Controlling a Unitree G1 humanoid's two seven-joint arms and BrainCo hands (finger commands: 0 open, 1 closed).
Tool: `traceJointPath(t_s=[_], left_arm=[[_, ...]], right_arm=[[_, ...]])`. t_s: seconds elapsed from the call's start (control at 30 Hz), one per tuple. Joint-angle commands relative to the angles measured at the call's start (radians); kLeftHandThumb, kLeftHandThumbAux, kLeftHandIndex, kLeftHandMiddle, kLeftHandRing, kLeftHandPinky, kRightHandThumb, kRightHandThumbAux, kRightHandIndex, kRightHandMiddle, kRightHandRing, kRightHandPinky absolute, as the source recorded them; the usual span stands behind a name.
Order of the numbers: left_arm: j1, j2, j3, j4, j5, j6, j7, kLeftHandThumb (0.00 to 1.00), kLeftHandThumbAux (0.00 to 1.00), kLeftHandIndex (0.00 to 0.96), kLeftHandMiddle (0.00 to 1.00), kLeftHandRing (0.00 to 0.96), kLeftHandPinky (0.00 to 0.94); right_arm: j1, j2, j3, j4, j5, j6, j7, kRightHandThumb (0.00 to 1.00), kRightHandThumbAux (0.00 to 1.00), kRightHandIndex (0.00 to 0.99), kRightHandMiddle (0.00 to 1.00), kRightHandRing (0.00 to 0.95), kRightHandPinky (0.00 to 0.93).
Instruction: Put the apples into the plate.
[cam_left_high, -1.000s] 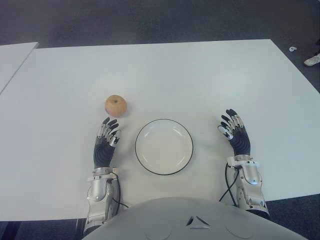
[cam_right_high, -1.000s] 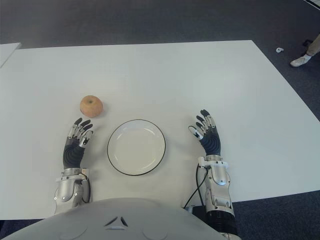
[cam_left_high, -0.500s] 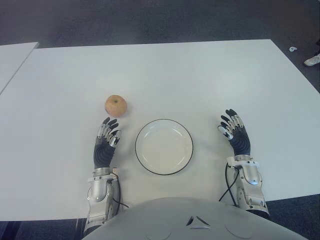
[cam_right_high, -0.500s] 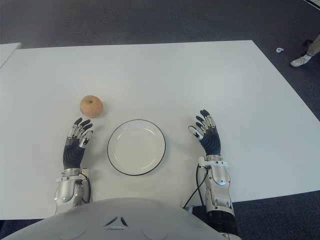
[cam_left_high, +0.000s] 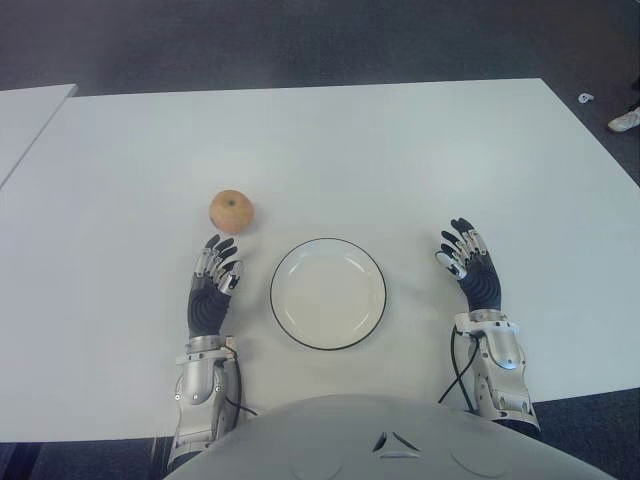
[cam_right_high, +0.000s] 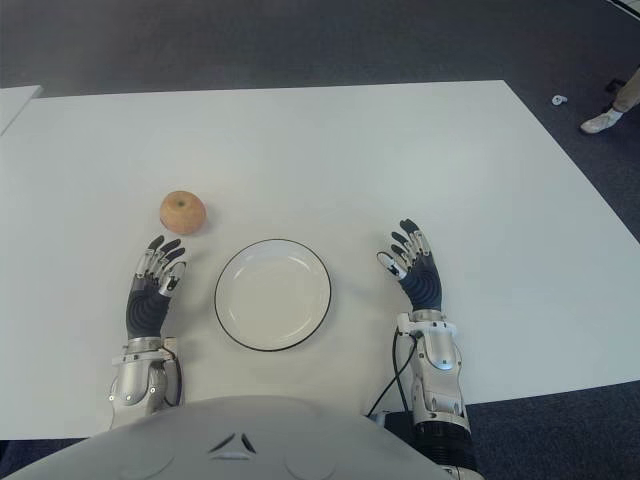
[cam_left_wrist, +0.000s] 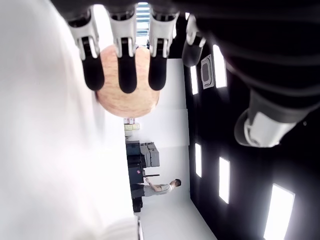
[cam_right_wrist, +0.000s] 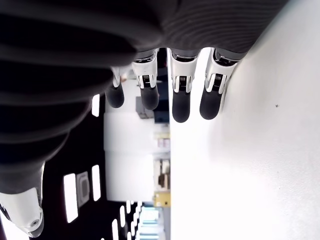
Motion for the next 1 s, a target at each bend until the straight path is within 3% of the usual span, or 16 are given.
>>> traceJointPath(t_s=[0.03,0.37,0.5,0.63,0.73,0.87,1.0], left_arm=[[0.028,0.016,0.002,-0.055,0.047,0.001,0.023,0.237,0.516,0.109,0.168,0.191,0.22],[0.005,0.058,0.007,-0.147,0.038,-0.023,0.0,0.307,0.502,0.116,0.143,0.155,0.179],[-0.015,0.085,0.033,-0.153,0.13,-0.06,0.045,0.324,0.499,0.12,0.134,0.138,0.155],[-0.082,0.176,0.115,-0.192,0.494,-0.132,0.221,0.346,0.479,0.123,0.137,0.137,0.167],[-0.105,0.21,0.125,-0.2,0.583,-0.134,0.273,0.356,0.468,0.123,0.144,0.145,0.184],[-0.134,0.294,0.139,-0.219,0.788,-0.092,0.396,0.351,0.451,0.122,0.143,0.14,0.155],[-0.172,0.374,0.125,-0.206,0.939,-0.002,0.469,0.328,0.429,0.121,0.141,0.131,0.134]], right_arm=[[0.054,0.008,0.01,0.073,-0.008,0.105,-0.002,0.274,0.632,0.017,0.101,0.13,0.153],[0.042,0.011,0.01,0.096,-0.01,0.096,-0.004,0.281,0.633,0.015,0.101,0.13,0.15],[0.034,0.013,0.01,0.111,-0.008,0.088,-0.002,0.292,0.628,0.015,0.102,0.131,0.158],[0.021,0.008,0.011,0.14,-0.014,0.075,0.001,0.298,0.626,0.013,0.1,0.129,0.155],[0.014,0.007,0.013,0.155,-0.018,0.071,0.0,0.295,0.622,0.01,0.094,0.122,0.146],[0.007,0.009,0.016,0.168,-0.024,0.066,-0.006,0.291,0.622,0.006,0.091,0.119,0.154],[0.006,0.009,0.025,0.17,-0.039,0.059,-0.012,0.279,0.626,0.002,0.092,0.121,0.154]])
